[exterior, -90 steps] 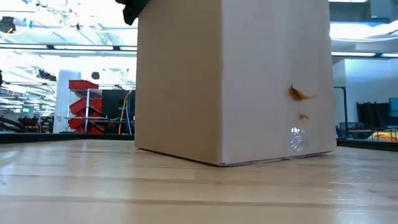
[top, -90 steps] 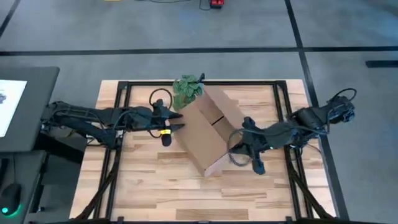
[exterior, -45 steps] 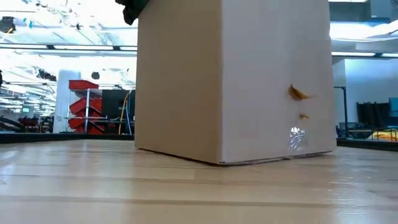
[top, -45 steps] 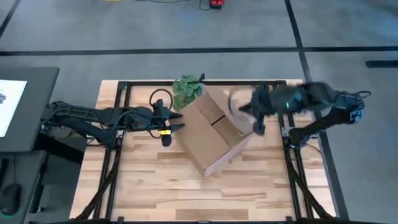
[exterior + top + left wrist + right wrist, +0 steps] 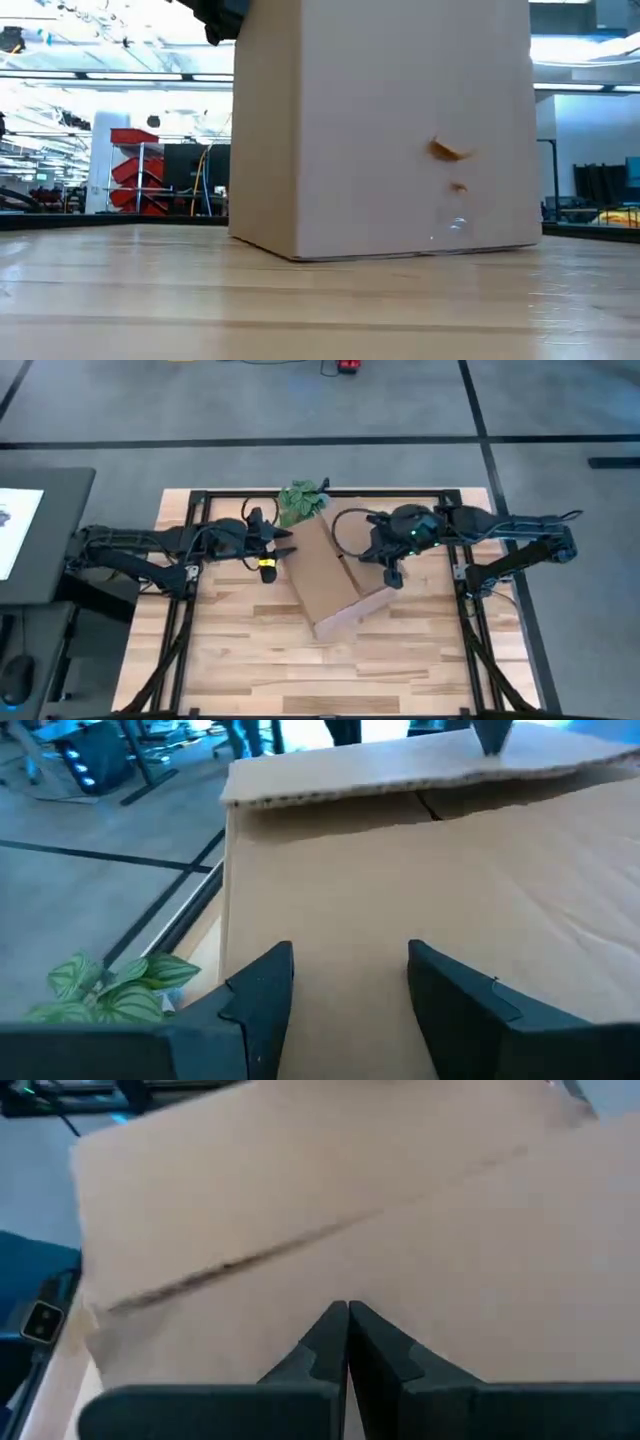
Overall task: Wrap mug
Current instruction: Close the box
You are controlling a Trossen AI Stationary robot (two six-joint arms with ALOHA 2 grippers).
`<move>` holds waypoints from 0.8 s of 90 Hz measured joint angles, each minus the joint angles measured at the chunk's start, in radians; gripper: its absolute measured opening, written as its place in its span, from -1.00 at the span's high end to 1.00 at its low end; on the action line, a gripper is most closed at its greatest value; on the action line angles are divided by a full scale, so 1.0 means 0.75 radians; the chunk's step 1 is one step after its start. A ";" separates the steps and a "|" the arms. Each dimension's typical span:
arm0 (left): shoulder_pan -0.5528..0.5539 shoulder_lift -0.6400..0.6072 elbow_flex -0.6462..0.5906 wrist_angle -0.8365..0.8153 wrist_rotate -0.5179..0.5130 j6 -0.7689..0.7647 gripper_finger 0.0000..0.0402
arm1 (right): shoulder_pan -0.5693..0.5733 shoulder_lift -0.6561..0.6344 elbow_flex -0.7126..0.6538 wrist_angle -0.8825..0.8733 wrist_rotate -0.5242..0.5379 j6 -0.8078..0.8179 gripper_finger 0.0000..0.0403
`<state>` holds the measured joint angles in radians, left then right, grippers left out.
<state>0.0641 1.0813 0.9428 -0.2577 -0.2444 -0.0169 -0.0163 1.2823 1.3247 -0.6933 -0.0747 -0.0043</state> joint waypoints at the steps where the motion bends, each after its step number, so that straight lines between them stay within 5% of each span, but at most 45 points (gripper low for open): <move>1: 0.007 0.000 0.000 0.000 0.015 0.003 0.14 | 0.000 0.000 -0.010 0.014 -0.002 -0.002 1.00; 40: 0.178 -0.001 0.000 -0.009 0.234 0.194 0.14 | -0.102 -0.005 -0.340 0.629 -0.145 -0.022 1.00; 72: 0.270 0.001 -0.001 -0.003 0.357 0.315 0.14 | -0.115 0.120 -0.355 0.939 -0.132 0.024 1.00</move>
<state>0.2665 1.0821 0.9424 -0.2596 0.0236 0.2195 -0.1027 1.3722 1.0584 0.0110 -0.1736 0.0136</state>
